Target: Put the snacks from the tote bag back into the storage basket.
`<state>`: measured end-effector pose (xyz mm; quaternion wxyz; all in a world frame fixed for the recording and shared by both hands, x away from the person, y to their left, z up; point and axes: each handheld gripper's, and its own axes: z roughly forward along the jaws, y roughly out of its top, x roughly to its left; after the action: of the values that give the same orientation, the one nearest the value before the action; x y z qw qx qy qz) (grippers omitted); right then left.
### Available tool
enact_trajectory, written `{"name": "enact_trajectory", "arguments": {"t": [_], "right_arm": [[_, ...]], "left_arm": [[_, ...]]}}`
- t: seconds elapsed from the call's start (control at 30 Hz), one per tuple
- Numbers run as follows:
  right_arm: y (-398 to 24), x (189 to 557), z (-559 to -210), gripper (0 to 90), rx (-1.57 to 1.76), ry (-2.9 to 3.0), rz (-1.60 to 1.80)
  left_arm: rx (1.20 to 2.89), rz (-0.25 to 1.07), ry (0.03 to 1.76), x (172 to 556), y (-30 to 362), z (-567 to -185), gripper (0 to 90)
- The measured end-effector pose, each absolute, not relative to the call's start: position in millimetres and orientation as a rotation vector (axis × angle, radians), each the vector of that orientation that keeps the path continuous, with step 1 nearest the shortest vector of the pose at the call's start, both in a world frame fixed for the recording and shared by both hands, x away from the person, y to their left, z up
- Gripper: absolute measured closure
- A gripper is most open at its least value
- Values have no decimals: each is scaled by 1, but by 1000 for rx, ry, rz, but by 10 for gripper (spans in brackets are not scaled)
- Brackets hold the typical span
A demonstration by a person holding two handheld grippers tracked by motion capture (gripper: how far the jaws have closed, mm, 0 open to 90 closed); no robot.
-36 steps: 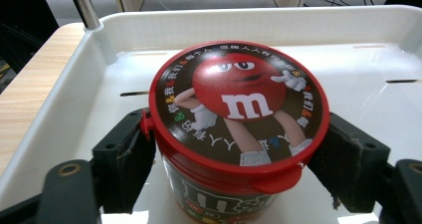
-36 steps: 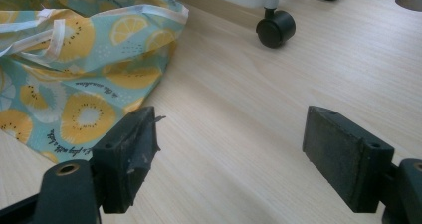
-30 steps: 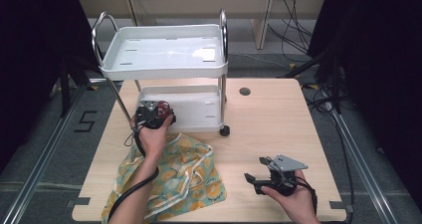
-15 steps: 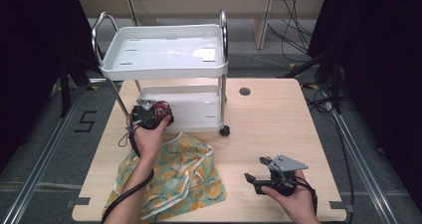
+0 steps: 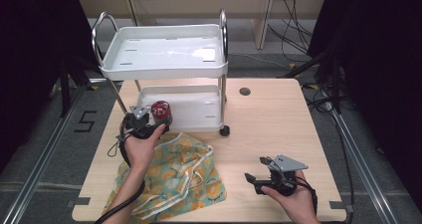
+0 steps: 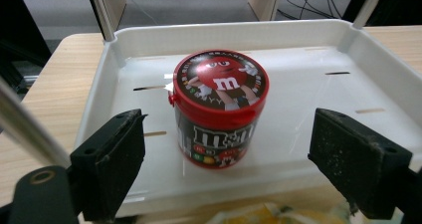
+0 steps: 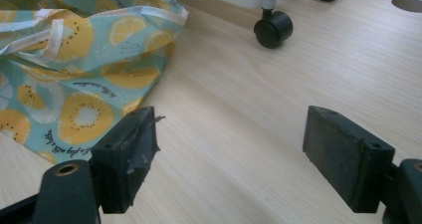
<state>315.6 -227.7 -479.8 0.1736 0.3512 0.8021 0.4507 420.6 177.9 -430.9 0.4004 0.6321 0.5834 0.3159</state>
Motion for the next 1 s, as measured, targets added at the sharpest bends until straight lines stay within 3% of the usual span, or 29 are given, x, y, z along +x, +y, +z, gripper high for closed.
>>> {"name": "enact_trajectory", "arguments": {"t": [0.57,1.0], "right_arm": [[-225,316,-480,223,974,2290,1291],[-226,316,-480,222,983,2283,1292]], "left_arm": [[1606,767,1368,358,192,-432,142],[1652,763,1339,317,195,-461,144]]}}
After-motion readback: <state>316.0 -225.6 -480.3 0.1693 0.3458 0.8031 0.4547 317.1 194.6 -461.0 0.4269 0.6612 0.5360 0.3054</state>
